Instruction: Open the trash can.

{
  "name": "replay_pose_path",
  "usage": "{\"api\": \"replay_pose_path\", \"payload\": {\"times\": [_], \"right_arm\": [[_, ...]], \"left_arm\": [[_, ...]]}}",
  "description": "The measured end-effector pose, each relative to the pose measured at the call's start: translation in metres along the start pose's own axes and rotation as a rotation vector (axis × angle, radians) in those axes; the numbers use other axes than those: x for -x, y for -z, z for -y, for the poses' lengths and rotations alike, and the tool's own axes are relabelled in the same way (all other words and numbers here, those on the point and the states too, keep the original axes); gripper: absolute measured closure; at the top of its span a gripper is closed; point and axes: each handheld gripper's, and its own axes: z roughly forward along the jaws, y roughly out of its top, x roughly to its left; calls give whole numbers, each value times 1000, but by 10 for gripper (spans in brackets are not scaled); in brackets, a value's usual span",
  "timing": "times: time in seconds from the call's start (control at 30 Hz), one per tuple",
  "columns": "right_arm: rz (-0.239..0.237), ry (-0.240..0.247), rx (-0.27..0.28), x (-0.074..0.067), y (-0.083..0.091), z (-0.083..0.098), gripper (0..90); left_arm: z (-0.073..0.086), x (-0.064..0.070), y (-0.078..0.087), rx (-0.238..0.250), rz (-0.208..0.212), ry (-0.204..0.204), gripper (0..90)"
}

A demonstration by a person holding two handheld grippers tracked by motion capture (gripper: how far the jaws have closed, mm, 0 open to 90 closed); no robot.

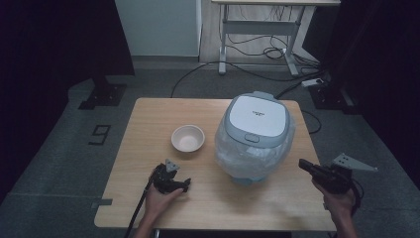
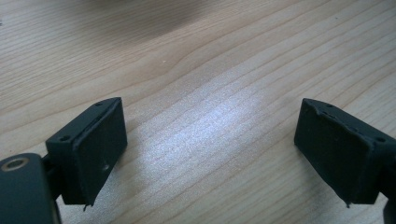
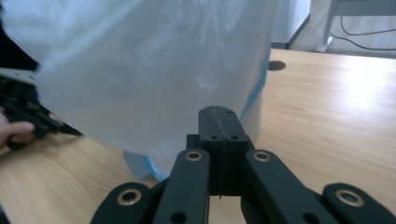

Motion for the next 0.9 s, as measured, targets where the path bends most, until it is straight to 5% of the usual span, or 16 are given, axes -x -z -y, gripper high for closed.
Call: {"api": "replay_pose_path", "payload": {"times": [0.27,0.9], "right_arm": [[-61,11,29,-11,1,-23,900],[-115,60,88,-35,8,-72,900]], "left_arm": [[1,0,1,5,-4,6,112],[1,0,1,2,-4,6,113]]}}
